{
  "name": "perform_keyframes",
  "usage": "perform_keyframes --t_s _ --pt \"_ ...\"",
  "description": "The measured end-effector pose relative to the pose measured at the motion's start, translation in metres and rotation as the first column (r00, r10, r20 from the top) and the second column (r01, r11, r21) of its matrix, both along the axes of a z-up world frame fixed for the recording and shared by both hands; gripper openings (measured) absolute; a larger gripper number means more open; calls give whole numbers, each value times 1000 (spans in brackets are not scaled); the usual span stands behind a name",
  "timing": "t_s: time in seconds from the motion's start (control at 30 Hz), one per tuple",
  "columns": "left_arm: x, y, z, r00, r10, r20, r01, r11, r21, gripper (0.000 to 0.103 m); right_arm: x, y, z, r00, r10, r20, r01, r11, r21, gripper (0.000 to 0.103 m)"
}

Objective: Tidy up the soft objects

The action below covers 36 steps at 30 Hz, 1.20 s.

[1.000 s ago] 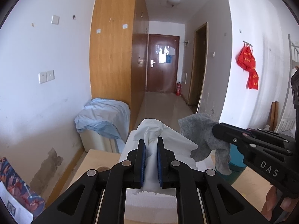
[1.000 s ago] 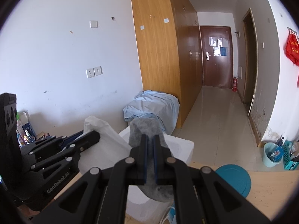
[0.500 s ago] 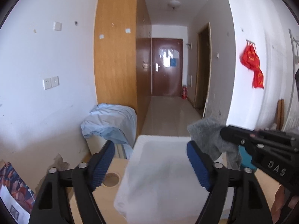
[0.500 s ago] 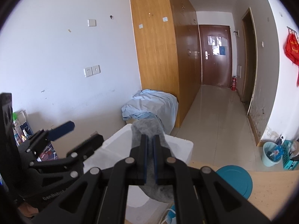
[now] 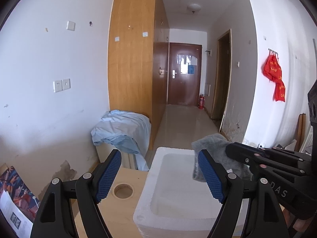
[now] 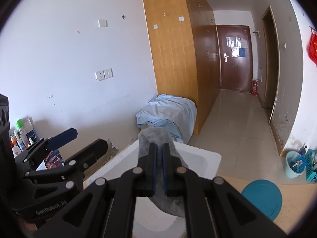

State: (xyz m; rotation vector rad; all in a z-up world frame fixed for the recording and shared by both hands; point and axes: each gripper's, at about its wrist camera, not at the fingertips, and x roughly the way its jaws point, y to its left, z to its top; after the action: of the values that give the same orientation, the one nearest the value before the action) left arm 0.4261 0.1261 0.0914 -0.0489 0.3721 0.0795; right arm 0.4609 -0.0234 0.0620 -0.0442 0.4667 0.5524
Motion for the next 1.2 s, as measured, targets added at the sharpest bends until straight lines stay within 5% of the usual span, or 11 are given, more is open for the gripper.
perform_keyframes --t_s 0.3,0.47,1.13,1.2 --pt "7 8 -2 999 38 -34 -39 999 -20 80 4 -1 -4 1000 15 8 -15 1000 19 9" --pt "8 9 -3 999 34 -41 -35 999 -29 80 5 -5 -2 1000 9 6 -9 1000 30 37" --pt "-2 -1 -3 999 12 -37 -12 1000 -25 80 -8 -9 8 1000 -17 14 16 1000 9 38" --pt "-6 -3 -1 999 8 -32 -9 1000 -29 80 -10 -11 8 999 -34 9 34 999 -8 45"
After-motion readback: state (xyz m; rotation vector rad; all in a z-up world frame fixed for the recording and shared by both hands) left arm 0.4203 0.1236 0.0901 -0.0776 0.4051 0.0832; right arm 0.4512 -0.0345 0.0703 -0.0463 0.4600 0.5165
